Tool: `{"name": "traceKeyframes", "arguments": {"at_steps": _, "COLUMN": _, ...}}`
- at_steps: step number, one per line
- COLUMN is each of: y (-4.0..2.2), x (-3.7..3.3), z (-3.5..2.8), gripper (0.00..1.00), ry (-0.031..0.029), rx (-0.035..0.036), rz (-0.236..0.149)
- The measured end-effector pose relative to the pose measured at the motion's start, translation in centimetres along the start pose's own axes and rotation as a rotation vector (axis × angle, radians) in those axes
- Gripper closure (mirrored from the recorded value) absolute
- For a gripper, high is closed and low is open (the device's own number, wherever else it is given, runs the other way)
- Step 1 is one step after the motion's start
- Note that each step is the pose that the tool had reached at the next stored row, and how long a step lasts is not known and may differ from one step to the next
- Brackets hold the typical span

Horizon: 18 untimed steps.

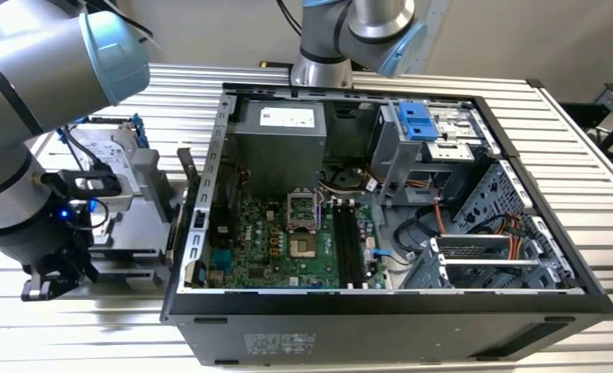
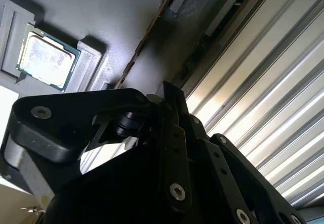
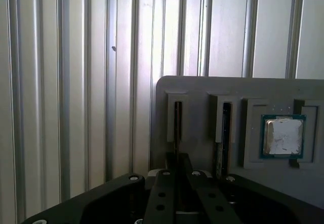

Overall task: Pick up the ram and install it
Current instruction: 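Pick up the ram and move it above insertion slot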

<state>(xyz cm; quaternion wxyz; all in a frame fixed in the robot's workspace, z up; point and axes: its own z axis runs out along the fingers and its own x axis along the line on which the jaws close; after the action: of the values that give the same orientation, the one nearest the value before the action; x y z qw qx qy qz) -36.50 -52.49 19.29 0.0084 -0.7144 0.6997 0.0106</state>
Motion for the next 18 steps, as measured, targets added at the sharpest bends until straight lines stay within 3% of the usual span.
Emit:
{"name": "traceKeyframes", "arguments": {"at_steps": 5, "y": 0.01, "x": 0.00, "z": -0.09, "gripper": 1.00, "ry": 0.0001, "rx": -0.0001, "rz": 0.000}}
{"name": "traceKeyframes", "arguments": {"at_steps": 18, "y": 0.01, "x": -0.03, "z": -1.28, "gripper": 1.00, "ry": 0.0000, "rx": 0.0000, "rz": 0.000}}
